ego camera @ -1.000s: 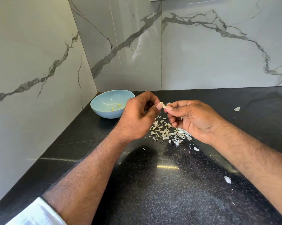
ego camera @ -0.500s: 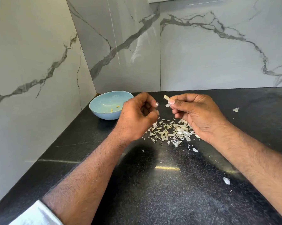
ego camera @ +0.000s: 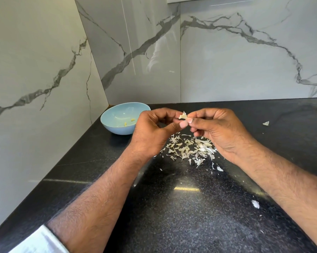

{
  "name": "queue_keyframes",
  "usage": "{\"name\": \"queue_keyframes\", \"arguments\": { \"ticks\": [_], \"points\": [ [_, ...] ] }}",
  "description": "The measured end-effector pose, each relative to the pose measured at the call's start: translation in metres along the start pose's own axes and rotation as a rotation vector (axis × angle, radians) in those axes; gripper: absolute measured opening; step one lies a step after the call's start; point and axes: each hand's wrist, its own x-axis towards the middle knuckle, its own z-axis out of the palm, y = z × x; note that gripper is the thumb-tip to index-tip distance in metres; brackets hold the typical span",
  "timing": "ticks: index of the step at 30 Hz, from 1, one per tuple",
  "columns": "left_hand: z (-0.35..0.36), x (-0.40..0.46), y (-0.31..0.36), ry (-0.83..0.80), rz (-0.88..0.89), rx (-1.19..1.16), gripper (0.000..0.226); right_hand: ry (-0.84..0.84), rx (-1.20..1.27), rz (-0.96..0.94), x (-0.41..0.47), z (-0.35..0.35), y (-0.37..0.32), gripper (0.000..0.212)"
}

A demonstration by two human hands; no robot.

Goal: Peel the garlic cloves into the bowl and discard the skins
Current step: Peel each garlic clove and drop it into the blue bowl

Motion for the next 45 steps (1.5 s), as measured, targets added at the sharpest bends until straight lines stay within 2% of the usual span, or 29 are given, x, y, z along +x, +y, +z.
{"name": "queue_keyframes", "arguments": {
  "ticks": [5, 9, 19, 28, 33, 36, 37, 40, 42, 45],
  "points": [
    [0.000, 0.000, 0.000, 0.027, 0.029, 0.086, 0.010, -0.008, -0.010, 0.042, -0.001, 0.002, 0.002, 0.015],
    [0.002, 0.000, 0.000, 0.011, 0.018, 0.034, 0.011, -0.017, 0.006, 0.064, 0.000, 0.002, 0.002, 0.016],
    [0.002, -0.001, 0.004, 0.010, -0.152, -0.008, 0.007, 0.010, -0.157, -0.014, -0.001, 0.003, 0.001, 0.012],
    [-0.001, -0.001, 0.003, 0.030, -0.264, 0.113, 0.003, -0.191, 0.168, 0.220, -0.002, 0.002, -0.007, 0.025],
    [-0.009, 0.005, -0.003, 0.145, -0.277, 0.216, 0.026, -0.168, 0.163, 0.239, -0.002, -0.004, -0.008, 0.030],
    [-0.014, 0.006, 0.001, 0.125, -0.265, 0.309, 0.055, -0.160, 0.126, 0.225, -0.001, -0.006, -0.007, 0.028],
    [-0.015, 0.006, 0.001, 0.105, -0.259, 0.347, 0.054, -0.154, 0.106, 0.216, -0.001, -0.007, -0.007, 0.026],
    [-0.018, 0.005, 0.001, 0.018, -0.241, 0.453, 0.022, -0.136, 0.055, 0.185, 0.000, -0.008, -0.006, 0.025],
    [-0.017, 0.004, -0.001, -0.047, -0.188, 0.343, 0.031, -0.112, 0.002, 0.150, 0.000, -0.009, -0.005, 0.027],
    [-0.011, 0.002, 0.006, -0.053, -0.135, 0.115, 0.009, -0.055, -0.080, 0.090, 0.000, -0.010, -0.002, 0.017]
  ]
}}
